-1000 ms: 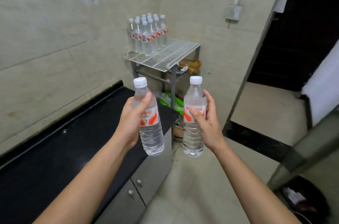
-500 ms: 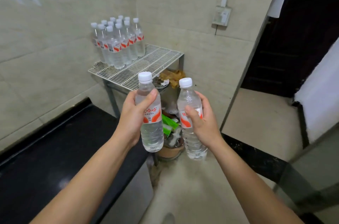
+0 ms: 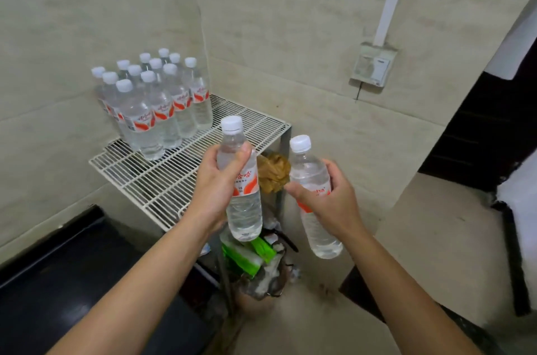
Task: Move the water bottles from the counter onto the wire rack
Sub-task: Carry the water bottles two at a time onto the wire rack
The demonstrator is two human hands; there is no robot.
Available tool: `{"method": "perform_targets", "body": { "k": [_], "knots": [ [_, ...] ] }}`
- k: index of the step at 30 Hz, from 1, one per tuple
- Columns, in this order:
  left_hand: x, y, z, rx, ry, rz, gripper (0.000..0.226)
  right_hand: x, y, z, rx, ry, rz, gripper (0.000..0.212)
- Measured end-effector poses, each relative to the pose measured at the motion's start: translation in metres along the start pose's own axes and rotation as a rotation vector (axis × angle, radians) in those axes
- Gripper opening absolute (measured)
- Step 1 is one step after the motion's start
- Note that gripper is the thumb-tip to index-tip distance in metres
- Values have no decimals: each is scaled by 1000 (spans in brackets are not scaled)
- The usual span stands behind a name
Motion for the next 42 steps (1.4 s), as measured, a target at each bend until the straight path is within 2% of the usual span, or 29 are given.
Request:
{"method": "perform_targets", "body": {
  "k": [3,8,13,18,21,23,27,33,38,40,42],
  "knots": [
    [-13,-36,-15,-39,-36,95,54,-4,-63,2,47,41,-41,50],
    [-28,-88,-23,-126,-118,269,48,-19,-165,-16,120,-8,-196,57],
    [-19,-128,-8,-210,-222,425,43,-54,-243,-55,217,-39,-391,40],
    [12,-142,-10,-214,-334,521,52,-113,-282,-68,226,16,-517,66],
    [46,-147,-22,-190,-348,570,50,-152,-289,-63,240,118,-597,62],
    [69,-151,-29,-177,-335,595,47,-179,-288,-56,266,208,-637,69],
    [113,-159,-42,-144,-328,606,52,-233,-279,-41,232,309,-715,89],
    [152,-181,-50,-168,-423,566,58,-290,-262,-49,197,232,-788,71],
    [164,-175,-65,-186,-652,557,70,-308,-259,-35,204,222,-870,75],
    [161,-169,-65,-207,-726,532,78,-308,-263,-26,207,219,-906,81],
    [156,-167,-68,-231,-749,467,76,-307,-268,-16,218,258,-964,81]
  ]
}}
Point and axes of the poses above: each hand's wrist, its own y-axis away from the middle knuckle, its own x-axis out of the back of the hand, z = x × y, the point moved 6 cm from there along -y, towards the middle knuckle, and after that the axes turned 12 degrees about -x, right-handed, at the moved point
